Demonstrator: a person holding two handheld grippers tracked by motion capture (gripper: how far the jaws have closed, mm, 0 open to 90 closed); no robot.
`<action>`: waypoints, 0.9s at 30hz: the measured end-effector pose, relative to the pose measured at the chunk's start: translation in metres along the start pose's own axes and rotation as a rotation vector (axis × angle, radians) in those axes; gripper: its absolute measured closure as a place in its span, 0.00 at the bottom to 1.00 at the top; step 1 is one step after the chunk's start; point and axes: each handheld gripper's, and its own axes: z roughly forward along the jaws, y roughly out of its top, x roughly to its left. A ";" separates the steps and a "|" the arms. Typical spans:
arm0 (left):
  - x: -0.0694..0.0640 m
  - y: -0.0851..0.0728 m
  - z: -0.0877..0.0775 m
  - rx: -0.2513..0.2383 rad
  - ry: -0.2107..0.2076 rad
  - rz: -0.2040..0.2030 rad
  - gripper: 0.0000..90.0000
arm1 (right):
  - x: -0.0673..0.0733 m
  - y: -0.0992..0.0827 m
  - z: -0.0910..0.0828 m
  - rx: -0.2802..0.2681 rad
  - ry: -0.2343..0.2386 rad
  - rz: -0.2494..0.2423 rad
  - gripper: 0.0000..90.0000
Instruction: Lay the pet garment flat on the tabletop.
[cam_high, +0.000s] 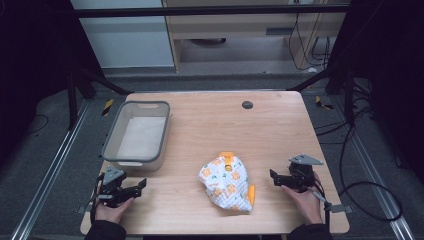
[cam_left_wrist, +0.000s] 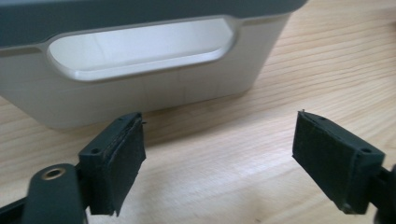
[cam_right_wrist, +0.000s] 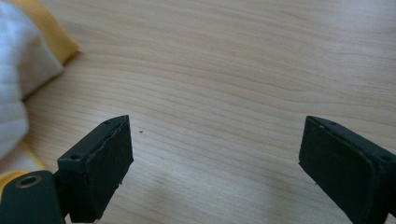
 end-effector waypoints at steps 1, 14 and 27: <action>-0.002 0.000 -0.002 -0.002 -0.007 -0.004 0.21 | 0.001 0.000 -0.002 -0.006 0.002 0.003 0.11; -0.022 0.010 -0.018 -0.048 -0.056 0.024 0.27 | 0.013 0.003 -0.020 -0.071 0.058 -0.009 0.15; -0.037 0.047 -0.035 -0.146 -0.095 0.027 0.27 | 0.017 0.023 -0.030 -0.113 0.066 -0.031 0.20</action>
